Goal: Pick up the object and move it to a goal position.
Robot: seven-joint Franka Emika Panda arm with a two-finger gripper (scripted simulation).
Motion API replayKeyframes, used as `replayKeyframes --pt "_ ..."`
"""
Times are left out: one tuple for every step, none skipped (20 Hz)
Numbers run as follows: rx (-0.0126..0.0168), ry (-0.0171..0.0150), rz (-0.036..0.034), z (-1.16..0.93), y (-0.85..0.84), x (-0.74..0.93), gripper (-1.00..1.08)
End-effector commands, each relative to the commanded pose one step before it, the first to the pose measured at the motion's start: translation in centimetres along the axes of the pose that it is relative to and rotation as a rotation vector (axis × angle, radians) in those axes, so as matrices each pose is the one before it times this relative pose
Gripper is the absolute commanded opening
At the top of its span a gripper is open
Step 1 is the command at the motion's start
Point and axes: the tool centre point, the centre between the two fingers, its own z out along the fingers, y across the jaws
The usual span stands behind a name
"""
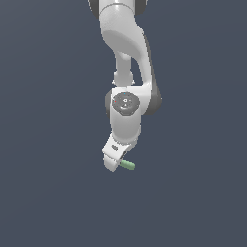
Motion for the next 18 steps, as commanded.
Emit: replayKeyframes --pt "0.00224 -0.00025 -0.06247 0.558 0.377 0.071 1.0" --pt "0.00085 -0.00002 -0.02122 0.197 0.129 0.01 1.0" --pt "0.0008 0.00003 -0.01981 0.184 0.121 0.006 1.0" --pt "0.00074 0.00007 -0.01842 0.172 0.112 0.002 1.0" --pt "0.00068 0.0001 -0.01703 0.159 0.104 -0.001 1.0" --pt "0.00063 0.00012 -0.01563 0.146 0.096 -0.004 1.0" --pt "0.00057 0.00013 -0.01426 0.134 0.087 -0.006 1.0" --pt "0.00051 0.00014 -0.01289 0.121 0.078 -0.007 1.0" --pt "0.00046 0.00014 -0.01151 0.108 0.07 -0.008 1.0" --pt "0.0004 0.00013 -0.01014 0.096 0.062 -0.008 1.0" --pt "0.00035 0.00013 -0.00879 0.083 0.053 -0.007 1.0" --pt "0.00029 0.00011 -0.00743 0.07 0.045 -0.007 1.0" --pt "0.00024 0.0001 -0.00607 0.057 0.037 -0.006 1.0" --pt "0.00018 0.00008 -0.00473 0.045 0.028 -0.005 1.0" --pt "0.00013 0.00006 -0.00338 0.032 0.02 -0.003 1.0" --pt "0.00008 0.00003 -0.00201 0.019 0.012 -0.003 1.0" --pt "0.00003 0.00001 -0.00069 0.006 0.004 0.0 1.0" --pt "0.00015 -0.0002 0.00455 -0.019 -0.03 -0.013 1.0"
